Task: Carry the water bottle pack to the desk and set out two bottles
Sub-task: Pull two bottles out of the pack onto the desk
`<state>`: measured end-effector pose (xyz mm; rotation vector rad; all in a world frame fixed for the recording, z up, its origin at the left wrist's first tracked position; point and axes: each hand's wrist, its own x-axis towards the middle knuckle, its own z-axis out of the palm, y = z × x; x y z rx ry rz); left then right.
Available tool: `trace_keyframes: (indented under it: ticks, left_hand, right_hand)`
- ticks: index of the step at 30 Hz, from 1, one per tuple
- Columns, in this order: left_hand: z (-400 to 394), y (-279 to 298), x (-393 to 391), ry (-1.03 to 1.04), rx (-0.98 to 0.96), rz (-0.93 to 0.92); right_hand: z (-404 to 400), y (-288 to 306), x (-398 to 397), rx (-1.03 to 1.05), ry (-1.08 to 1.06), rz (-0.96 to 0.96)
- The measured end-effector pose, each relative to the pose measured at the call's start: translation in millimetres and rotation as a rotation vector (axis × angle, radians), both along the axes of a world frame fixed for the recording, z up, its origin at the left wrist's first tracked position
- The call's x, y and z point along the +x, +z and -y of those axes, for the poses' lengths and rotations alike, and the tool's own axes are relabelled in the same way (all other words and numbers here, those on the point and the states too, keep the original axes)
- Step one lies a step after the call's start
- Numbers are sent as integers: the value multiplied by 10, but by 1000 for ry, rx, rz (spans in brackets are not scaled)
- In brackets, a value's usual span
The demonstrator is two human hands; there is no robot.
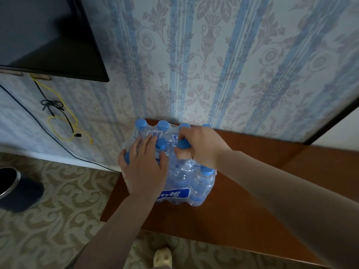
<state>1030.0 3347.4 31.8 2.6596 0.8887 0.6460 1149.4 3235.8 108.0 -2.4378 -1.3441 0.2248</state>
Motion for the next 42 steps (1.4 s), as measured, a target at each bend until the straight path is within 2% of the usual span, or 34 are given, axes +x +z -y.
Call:
trace_keyframes:
  ticks: [5, 9, 12, 15, 17, 20, 22, 26, 31, 40, 42]
  left_hand:
    - [5, 11, 4, -13, -17, -12]
    - [10, 17, 1, -9, -28, 11]
    - [21, 26, 17, 12, -33, 3]
    - [32, 29, 28, 15, -25, 19]
    - [30, 18, 13, 13, -14, 35]
    - [27, -9, -10, 16, 0, 45]
    - [30, -20, -5, 18, 11, 55]
    - [30, -30, 13, 31, 13, 82]
    - [25, -52, 21, 32, 35, 79]
    - [29, -51, 56, 62, 22, 96]
    - [31, -46, 51, 66, 24, 98]
  right_hand:
    - [48, 496, 49, 296, -26, 176]
    - [167, 890, 72, 446, -97, 185]
    - [370, 1314, 122, 622, -154, 260]
    - [657, 1612, 159, 678, -236, 387]
    - [906, 1631, 209, 708, -368, 425]
    - [1288, 1408, 279, 717, -625, 364]
    - [1457, 1087, 322, 644, -742, 340]
    - [1674, 234, 313, 385, -862, 263]
    - [1991, -508, 285, 367, -1021, 182]
    - [1869, -606, 319, 379, -1089, 102]
    - [1866, -559, 331, 308, -1116, 49]
